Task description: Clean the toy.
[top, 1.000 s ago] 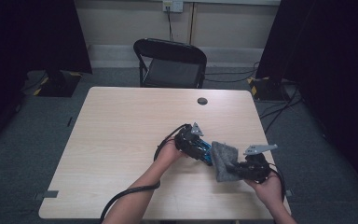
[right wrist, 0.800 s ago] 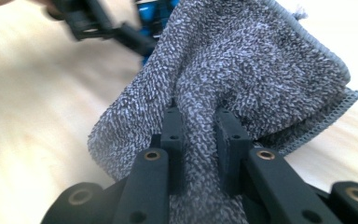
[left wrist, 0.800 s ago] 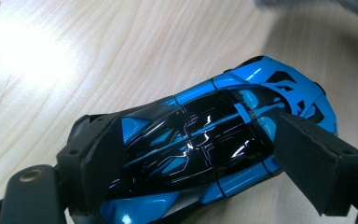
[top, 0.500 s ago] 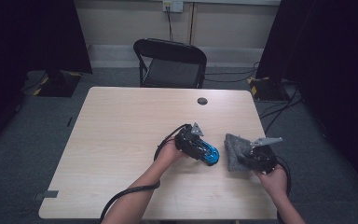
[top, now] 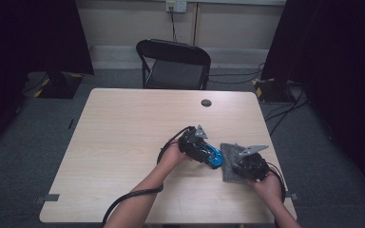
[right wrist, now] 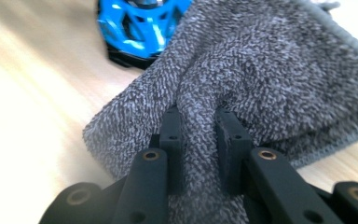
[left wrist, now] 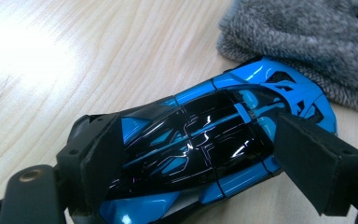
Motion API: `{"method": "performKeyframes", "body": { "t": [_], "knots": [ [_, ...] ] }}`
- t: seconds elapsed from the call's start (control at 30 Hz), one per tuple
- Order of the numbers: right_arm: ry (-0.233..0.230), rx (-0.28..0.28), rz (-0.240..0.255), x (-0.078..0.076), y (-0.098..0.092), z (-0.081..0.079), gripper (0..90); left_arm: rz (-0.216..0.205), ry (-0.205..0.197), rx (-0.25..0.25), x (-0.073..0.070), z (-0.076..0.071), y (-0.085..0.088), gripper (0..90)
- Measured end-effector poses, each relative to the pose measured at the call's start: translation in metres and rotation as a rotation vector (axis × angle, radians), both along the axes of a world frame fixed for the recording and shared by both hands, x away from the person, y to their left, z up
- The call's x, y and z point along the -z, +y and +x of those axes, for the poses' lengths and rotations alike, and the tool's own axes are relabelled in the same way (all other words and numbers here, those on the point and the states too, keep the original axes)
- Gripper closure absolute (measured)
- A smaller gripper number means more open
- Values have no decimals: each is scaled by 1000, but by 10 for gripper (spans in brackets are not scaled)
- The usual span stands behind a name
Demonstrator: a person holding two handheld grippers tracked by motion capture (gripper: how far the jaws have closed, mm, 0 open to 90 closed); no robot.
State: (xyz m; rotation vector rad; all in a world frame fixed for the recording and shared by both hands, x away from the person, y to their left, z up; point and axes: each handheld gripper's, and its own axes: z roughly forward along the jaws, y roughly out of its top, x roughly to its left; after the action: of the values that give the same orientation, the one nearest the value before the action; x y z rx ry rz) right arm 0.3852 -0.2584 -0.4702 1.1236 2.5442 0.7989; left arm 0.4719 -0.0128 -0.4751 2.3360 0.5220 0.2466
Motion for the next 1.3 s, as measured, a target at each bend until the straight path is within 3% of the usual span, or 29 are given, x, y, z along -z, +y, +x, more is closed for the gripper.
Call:
{"method": "performKeyframes", "body": {
  "t": [0.57,0.93,1.3],
  "knots": [
    [90,-103,129,4,18,-16,750,4,-4,4,0,0,0,165],
    [109,-191,159,4,41,-21,750,-2,-6,2,0,-1,-1,166],
    [115,-257,217,-4,36,-30,752,-9,-2,1,1,-1,-1,168]
  ]
}}
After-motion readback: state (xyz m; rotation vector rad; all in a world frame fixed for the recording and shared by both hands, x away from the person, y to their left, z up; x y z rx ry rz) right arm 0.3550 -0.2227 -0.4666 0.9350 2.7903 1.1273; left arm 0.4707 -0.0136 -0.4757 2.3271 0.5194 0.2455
